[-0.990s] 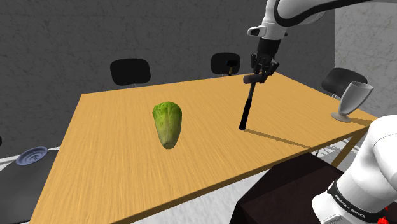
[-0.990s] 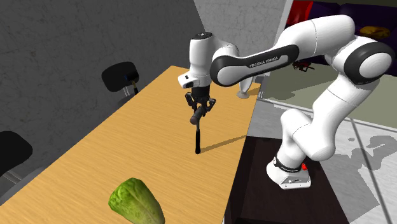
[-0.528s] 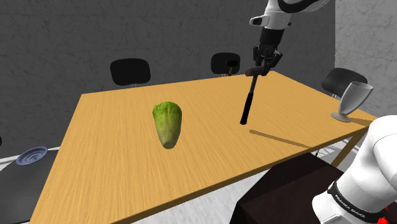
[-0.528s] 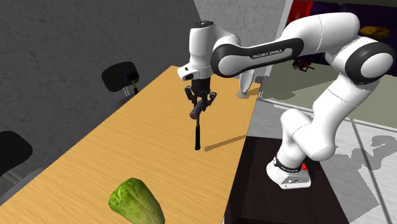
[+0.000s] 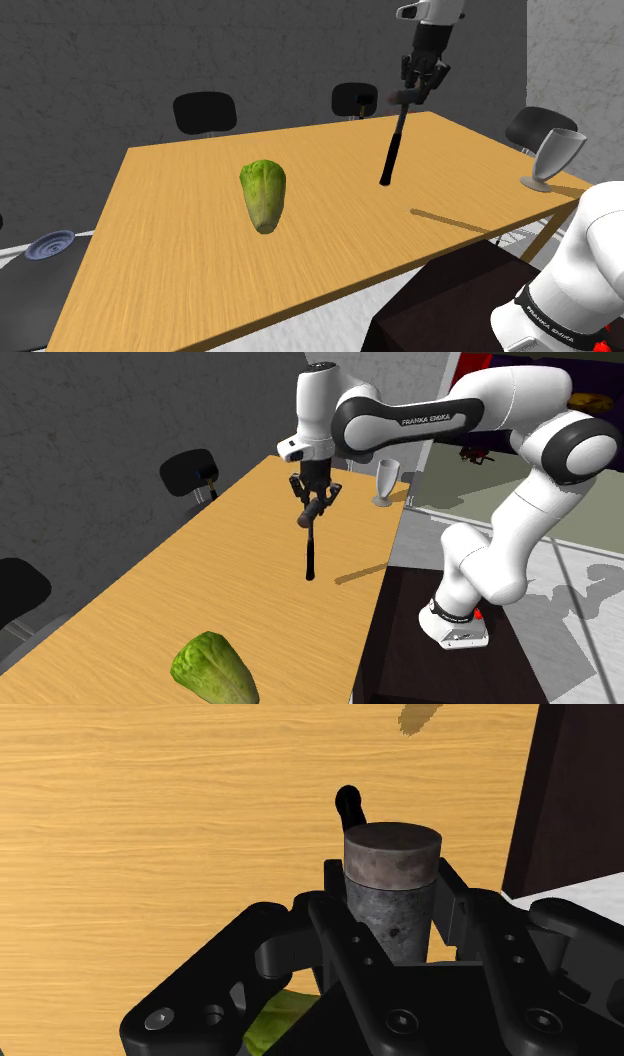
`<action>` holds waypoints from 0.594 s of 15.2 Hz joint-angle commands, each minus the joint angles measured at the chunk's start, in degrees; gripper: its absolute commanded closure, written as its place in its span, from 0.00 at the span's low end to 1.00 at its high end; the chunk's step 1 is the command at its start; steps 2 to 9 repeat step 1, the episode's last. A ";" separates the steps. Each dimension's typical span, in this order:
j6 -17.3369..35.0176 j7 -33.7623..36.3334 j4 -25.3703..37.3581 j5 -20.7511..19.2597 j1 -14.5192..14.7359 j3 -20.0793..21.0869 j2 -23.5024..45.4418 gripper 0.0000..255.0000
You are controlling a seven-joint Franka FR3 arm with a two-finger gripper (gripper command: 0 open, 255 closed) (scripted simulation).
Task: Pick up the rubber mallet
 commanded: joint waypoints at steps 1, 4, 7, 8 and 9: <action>-0.48 -0.02 0.49 0.02 0.01 0.03 0.01 1.00; -0.48 -0.02 0.49 0.02 0.01 0.03 0.01 1.00; -0.48 -0.02 0.49 0.02 0.01 0.03 0.01 1.00; -0.48 -0.02 0.49 0.02 0.01 0.03 0.01 1.00; -0.48 -0.02 0.49 0.02 0.01 0.03 0.01 1.00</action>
